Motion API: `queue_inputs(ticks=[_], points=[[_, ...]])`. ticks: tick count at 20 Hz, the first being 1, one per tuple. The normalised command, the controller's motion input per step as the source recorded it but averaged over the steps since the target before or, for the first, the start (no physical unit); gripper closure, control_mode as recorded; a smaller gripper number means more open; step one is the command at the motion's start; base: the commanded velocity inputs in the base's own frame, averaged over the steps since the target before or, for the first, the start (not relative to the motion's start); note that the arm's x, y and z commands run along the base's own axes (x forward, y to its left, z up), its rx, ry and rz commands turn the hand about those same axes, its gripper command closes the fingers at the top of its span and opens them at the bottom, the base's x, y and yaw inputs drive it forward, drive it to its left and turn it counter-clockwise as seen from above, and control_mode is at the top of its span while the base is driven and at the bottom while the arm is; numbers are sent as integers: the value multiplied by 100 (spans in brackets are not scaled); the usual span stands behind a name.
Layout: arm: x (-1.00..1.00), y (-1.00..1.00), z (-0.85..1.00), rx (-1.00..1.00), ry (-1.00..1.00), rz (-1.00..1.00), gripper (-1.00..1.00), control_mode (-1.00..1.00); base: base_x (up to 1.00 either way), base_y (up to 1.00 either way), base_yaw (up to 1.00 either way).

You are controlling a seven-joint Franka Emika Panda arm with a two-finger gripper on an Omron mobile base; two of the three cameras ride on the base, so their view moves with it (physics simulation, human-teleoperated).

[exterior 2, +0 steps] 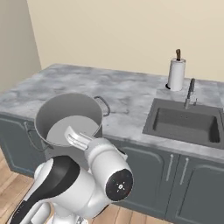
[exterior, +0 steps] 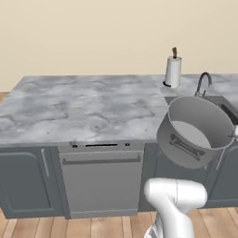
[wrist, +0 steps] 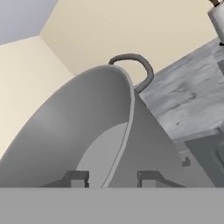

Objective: Move the pot and pan from the stove into the sink.

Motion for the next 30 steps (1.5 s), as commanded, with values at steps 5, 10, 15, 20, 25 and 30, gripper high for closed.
queue_inputs(ticks=[5,10,15,20,25,30], points=[[0,0,0,0,0,0,100,100,0,-96,0],[0,0,0,0,0,0,100,100,0,-91,0],[0,0,0,0,0,0,100,100,0,-64,0],[0,0,0,0,0,0,100,100,3,0,0],[0,0,0,0,0,0,100,100,44,0,0],[0,0,0,0,0,0,100,100,48,0,0]])
